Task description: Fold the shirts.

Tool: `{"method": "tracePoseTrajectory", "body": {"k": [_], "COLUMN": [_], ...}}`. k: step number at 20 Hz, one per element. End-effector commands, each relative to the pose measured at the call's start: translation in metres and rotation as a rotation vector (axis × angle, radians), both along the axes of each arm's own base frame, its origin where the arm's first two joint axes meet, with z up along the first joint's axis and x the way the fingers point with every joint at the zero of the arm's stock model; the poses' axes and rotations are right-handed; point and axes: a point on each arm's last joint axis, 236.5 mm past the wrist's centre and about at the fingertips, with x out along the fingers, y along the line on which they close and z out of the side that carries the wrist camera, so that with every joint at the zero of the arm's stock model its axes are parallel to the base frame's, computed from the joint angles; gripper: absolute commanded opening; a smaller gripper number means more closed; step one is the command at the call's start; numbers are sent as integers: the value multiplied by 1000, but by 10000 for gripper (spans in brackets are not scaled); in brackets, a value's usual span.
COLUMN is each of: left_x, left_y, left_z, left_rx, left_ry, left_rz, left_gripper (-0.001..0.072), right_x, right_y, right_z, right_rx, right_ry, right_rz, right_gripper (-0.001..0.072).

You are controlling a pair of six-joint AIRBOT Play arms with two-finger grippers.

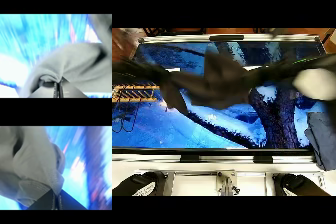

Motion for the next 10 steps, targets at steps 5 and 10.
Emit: {"method": "tracePoseTrajectory", "body": {"k": [5,10], "left_x": [-143,-138], "left_y": [50,29], "left_z": [207,127], "left_rx": [-277,-206], "left_ry": [-430,-129], "left_rz": [104,48], "left_gripper": [32,32], "right_x": [-130,-137], "right_y": [-111,-111], "right_z": [207,155], "right_rx": [443,353], "right_ry": [-438,-236], "right_rz": [-182,-207], "right_gripper": [71,71]}}
